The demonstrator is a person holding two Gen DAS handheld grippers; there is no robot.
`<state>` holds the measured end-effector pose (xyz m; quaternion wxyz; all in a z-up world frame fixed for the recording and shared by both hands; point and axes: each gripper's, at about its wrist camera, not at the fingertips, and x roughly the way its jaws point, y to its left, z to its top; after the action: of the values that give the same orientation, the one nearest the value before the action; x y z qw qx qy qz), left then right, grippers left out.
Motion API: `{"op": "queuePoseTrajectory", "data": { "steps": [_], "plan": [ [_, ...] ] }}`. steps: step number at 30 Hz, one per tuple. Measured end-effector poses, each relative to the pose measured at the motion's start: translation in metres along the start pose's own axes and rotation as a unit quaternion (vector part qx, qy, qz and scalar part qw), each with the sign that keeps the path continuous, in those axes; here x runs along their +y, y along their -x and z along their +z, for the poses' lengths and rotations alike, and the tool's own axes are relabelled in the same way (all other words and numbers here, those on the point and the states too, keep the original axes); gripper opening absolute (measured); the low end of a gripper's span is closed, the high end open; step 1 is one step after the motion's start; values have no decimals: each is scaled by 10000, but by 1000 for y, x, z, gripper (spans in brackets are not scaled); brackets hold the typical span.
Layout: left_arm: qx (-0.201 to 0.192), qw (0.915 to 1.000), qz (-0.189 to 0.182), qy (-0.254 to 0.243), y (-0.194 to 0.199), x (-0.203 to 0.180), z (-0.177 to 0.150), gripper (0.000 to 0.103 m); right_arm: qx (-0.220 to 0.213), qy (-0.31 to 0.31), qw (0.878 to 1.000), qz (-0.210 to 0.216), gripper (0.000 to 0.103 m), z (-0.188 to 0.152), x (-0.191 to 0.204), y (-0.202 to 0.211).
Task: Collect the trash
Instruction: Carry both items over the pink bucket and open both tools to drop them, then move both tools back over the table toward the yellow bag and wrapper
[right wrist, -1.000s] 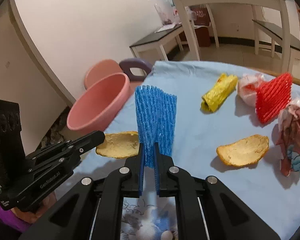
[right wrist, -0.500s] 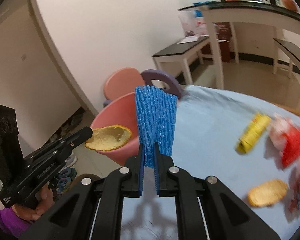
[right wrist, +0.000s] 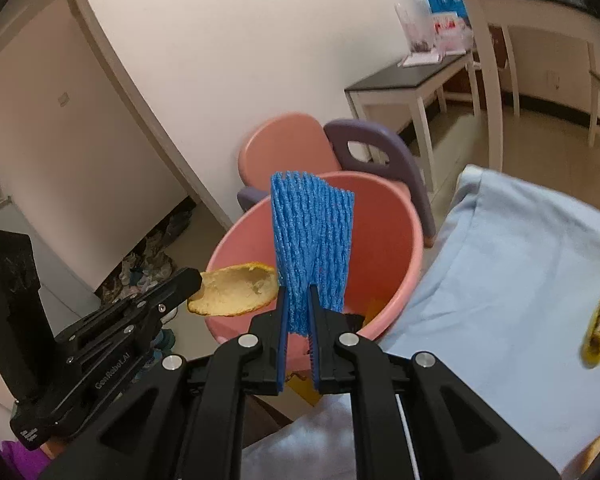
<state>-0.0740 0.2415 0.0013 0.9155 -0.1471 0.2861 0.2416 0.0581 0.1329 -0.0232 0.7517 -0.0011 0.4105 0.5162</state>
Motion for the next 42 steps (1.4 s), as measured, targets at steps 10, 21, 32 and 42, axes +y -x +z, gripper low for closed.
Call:
{"op": "queuePoseTrajectory", "data": {
  "steps": [10, 21, 32, 42],
  "plan": [
    [-42, 9999, -89, -22, -8, -3, -3, 22, 22, -83, 9999, -119, 42, -2, -7, -6],
    [-195, 9993, -308, -16, 17, -12, 1, 26, -96, -7, 9993, -349, 42, -11, -6, 13],
    [-180, 9978, -575, -285, 42, -47, -6, 26, -281, 77, 9961, -827, 50, -40, -9, 61],
    [99, 9949, -833, -561, 45, -95, -21, 26, -346, -144, 9915, -1244, 52, -79, -38, 114]
  ]
}}
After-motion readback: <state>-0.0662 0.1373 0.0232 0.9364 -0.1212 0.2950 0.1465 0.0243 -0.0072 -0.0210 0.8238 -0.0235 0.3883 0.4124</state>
